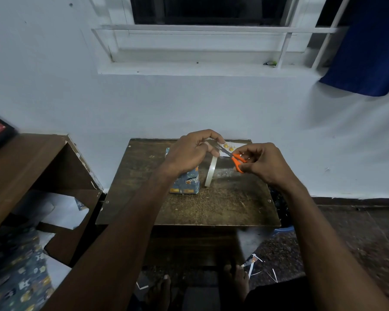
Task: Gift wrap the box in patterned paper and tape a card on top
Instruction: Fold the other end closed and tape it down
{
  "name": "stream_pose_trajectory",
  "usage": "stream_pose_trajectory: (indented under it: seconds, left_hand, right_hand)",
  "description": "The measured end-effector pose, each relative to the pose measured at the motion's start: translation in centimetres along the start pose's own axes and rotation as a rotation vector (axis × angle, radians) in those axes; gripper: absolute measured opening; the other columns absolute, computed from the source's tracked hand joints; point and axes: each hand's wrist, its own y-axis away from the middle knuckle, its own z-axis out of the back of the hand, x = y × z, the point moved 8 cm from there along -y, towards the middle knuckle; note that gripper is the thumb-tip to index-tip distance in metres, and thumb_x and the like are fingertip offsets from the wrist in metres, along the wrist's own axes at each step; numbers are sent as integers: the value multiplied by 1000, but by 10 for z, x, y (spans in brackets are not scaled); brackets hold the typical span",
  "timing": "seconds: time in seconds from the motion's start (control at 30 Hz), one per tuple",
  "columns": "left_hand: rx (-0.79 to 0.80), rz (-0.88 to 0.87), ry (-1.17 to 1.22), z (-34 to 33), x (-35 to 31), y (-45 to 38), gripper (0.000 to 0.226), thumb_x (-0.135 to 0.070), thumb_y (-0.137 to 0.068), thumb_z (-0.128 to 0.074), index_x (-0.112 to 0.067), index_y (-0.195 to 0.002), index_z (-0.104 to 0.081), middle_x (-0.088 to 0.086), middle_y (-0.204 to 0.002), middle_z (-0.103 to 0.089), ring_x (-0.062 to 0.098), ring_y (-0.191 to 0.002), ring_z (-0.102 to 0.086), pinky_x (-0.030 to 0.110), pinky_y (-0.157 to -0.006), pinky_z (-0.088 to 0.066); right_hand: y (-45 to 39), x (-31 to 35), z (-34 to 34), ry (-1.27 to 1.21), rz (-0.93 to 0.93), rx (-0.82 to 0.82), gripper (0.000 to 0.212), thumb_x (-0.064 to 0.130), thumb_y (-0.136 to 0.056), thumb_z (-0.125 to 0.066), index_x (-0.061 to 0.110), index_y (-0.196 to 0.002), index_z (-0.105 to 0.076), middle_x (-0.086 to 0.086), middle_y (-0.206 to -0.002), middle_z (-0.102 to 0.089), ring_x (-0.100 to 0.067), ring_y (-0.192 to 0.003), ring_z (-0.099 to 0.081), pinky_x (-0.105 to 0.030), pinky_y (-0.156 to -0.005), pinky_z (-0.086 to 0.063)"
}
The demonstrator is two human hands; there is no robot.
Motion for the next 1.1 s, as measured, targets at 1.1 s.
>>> stream_pose_trajectory:
  seconds: [1.1]
  left_hand:
    - [-16,48,20,-1,12,-2,63,-23,-91,-71,-34,-149,-47,-24,-90,-78,5,-102,-69,43,-104,-51]
  right_hand:
    - [2,0,-2,176,12,34,31,-2,-79,-82,24,-97,-80,7,-74,-76,-7,-68,-71,-24,-68,-55]
